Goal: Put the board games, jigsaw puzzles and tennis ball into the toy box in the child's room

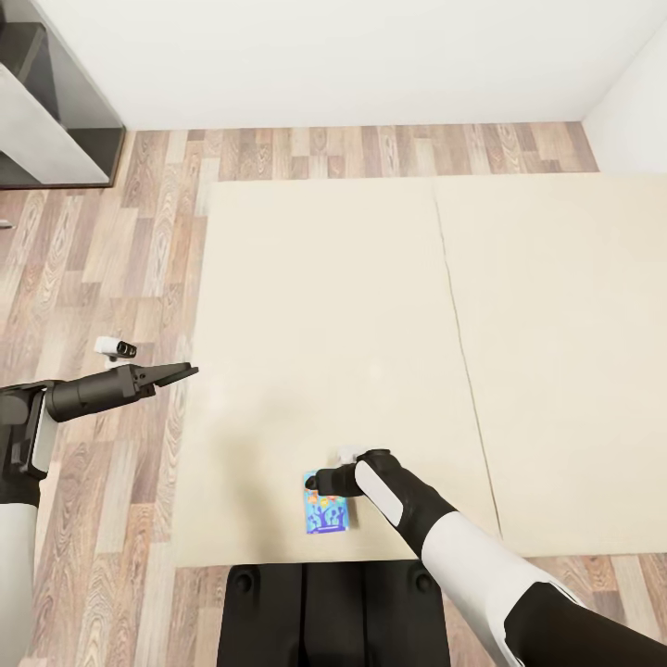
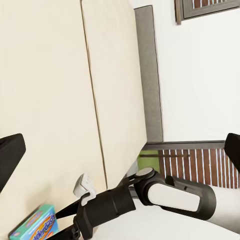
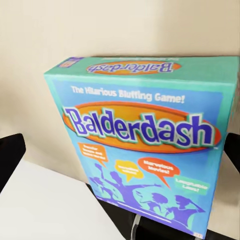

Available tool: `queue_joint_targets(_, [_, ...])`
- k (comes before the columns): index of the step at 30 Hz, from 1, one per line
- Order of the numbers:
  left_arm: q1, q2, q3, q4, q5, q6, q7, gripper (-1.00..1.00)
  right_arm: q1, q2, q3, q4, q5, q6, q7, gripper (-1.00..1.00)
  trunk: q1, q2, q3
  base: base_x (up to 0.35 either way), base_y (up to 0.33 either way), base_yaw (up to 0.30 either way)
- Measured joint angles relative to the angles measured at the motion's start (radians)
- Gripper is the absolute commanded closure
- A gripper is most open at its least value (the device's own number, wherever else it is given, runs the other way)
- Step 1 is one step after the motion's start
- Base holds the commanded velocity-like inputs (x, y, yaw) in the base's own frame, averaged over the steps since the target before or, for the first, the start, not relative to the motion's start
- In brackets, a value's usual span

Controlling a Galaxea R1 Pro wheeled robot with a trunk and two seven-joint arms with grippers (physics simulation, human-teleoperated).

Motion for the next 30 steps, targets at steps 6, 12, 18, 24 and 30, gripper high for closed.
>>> queue_joint_targets(6, [0.0,0.0,0.0,0.0,0.0,0.0,0.0,-1.0,0.0,0.0,-0.001,0.0,0.0,0.0,0.0,-1.0,0.0,0.0,0.0,0.0,0.015,0.0])
queue_joint_targets(12, [0.0,0.0,0.0,0.0,0.0,0.0,0.0,-1.0,0.0,0.0,-0.001,0.0,0.0,0.0,0.0,-1.0,0.0,0.0,0.0,0.0,0.002,0.0])
queue_joint_targets(18, [0.0,0.0,0.0,0.0,0.0,0.0,0.0,-1.0,0.0,0.0,-0.001,0.0,0.0,0.0,0.0,-1.0,0.0,0.0,0.0,0.0,0.086,0.0])
queue_joint_targets(24, [0.0,0.0,0.0,0.0,0.0,0.0,0.0,-1.0,0.0,0.0,-0.001,-0.001,0.0,0.0,0.0,-1.0,0.0,0.0,0.0,0.0,0.025,0.0])
queue_joint_targets(30, [0.0,0.0,0.0,0.0,0.0,0.0,0.0,-1.0,0.0,0.0,-0.001,0.0,-0.001,0.002,-0.001,-1.0,0.0,0.0,0.0,0.0,0.003,0.0])
